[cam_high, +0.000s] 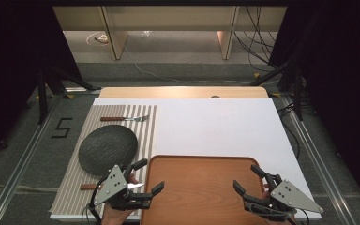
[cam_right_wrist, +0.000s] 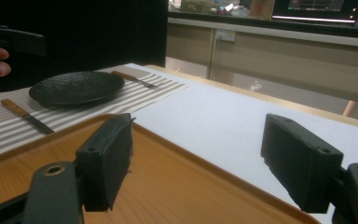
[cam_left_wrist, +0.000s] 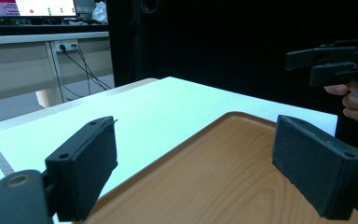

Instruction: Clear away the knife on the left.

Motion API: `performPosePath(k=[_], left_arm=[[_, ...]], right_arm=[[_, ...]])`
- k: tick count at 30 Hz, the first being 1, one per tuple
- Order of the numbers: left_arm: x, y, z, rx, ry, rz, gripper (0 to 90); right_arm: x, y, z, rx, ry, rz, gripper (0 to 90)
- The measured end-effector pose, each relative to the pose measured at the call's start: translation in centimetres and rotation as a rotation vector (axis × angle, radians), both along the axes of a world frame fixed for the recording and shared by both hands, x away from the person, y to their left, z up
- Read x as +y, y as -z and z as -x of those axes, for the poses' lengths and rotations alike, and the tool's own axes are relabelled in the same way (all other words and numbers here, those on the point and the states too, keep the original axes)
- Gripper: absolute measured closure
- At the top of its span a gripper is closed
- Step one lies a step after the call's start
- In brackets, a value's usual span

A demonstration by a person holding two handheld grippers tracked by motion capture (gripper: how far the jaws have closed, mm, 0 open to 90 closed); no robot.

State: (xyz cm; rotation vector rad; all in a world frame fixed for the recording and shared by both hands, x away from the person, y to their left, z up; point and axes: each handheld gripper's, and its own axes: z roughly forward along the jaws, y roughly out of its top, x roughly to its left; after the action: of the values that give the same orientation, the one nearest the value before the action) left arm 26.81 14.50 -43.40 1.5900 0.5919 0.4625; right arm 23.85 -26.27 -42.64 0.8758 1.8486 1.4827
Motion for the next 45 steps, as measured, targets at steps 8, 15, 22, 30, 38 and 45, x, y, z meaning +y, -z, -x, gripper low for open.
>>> performPosePath(k=[8, 15, 22, 30, 38, 45], left_arm=[[0.1, -0.1, 0.0, 0.001, 0.003, -0.004, 13.6], [0.5, -0.4, -0.1, -0.001, 0.004, -0.028, 14.1], [1.0, -0.7, -0.3, 0.007, 0.013, -0.06, 14.8], [1.6, -1.0, -0.7, 0.034, 0.03, -0.095, 14.8], [2.1, -1.2, -0.9, 0.052, 0.036, -0.117, 14.9], [2.2, -1.4, -1.2, 0.081, 0.043, -0.215, 14.9]], right_arm=[[0.0, 0.0, 0.0, 0.0, -0.001, 0.001, 26.2], [0.0, 0.0, 0.0, 0.0, 0.0, -0.001, 26.1], [0.0, 0.0, 0.0, 0.001, -0.002, 0.001, 26.1], [0.0, 0.0, 0.0, 0.001, -0.002, 0.002, 26.2], [0.0, 0.0, 0.0, 0.002, -0.002, 0.002, 26.1], [0.0, 0.0, 0.0, 0.003, -0.001, 0.001, 26.2]])
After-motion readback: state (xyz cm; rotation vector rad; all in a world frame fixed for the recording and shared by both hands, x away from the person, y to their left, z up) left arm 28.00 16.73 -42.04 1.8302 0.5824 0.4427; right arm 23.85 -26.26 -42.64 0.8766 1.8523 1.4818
